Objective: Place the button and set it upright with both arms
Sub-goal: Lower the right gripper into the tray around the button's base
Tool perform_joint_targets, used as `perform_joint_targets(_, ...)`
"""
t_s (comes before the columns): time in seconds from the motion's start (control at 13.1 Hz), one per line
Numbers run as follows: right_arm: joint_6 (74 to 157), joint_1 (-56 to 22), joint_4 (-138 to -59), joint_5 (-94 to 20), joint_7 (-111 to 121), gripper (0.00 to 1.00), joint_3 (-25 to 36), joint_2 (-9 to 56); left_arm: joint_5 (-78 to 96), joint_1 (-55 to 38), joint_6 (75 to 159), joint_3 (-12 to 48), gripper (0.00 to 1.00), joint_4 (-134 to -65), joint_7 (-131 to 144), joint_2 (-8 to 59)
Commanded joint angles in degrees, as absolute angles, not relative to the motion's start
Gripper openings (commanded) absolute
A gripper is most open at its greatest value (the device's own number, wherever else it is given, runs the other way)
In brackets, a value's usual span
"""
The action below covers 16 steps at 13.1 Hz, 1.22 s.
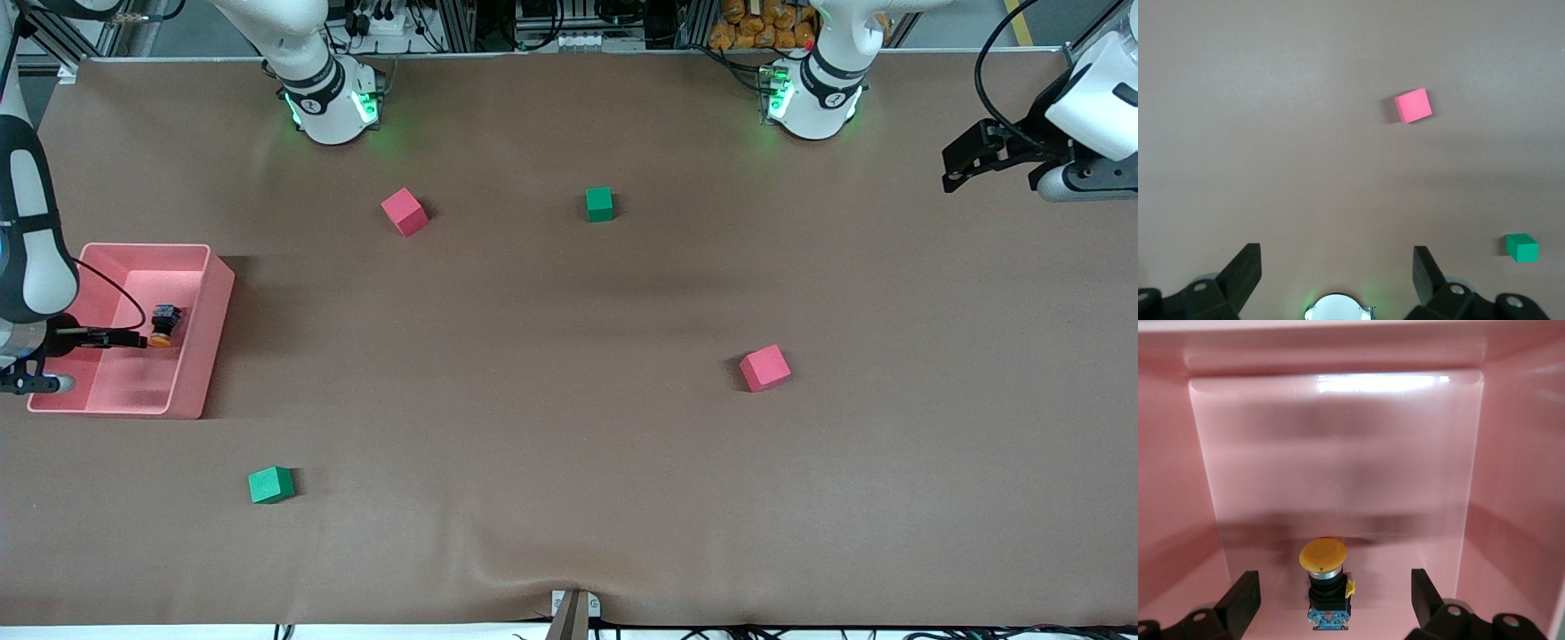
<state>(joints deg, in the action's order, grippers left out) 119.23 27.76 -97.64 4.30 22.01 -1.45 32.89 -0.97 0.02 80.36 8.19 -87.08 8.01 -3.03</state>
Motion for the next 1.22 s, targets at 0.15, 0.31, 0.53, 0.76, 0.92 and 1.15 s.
perform_joint_targets(0.15, 121.5, 28.8, -97.6, 4.3, 23.0, 1.0, -2.5, 34.1, -1.3, 0.3, 80.3, 9.5, 1.0, -86.5, 8.6, -2.5)
perform_joint_targets(0.31, 122.1, 28.9, -97.6, 4.3, 23.0, 1.0, -2.5, 34.9, -1.3, 0.5, 80.3, 9.6, 1.0, -86.3, 8.6, -2.5)
perform_joint_targets(0.53, 123.0, 29.4, -97.7, 4.3, 23.1, 1.0, -2.5, 35.8, -1.3, 0.5, 81.5, 9.5, 1.0, -86.2, 8.5, -2.4)
perform_joint_targets(0.76, 123.2, 29.8, -101.1, 4.2, 23.2, 1.0, -2.6, 35.1, -1.7, 0.7, 81.4, 9.5, 1.0, -86.8, 8.3, -2.2)
perform_joint_targets(0.92, 123.2, 30.1, -101.6, 4.2, 23.2, 1.0, -2.7, 35.1, -1.8, 0.9, 80.9, 9.5, 1.0, -86.8, 7.9, -2.3)
perform_joint_targets(1.15, 123.7, 30.2, -101.7, 4.2, 23.4, 1.0, -2.7, 35.1, -2.2, 0.9, 80.9, 9.4, 1.0, -86.8, 8.3, -2.2)
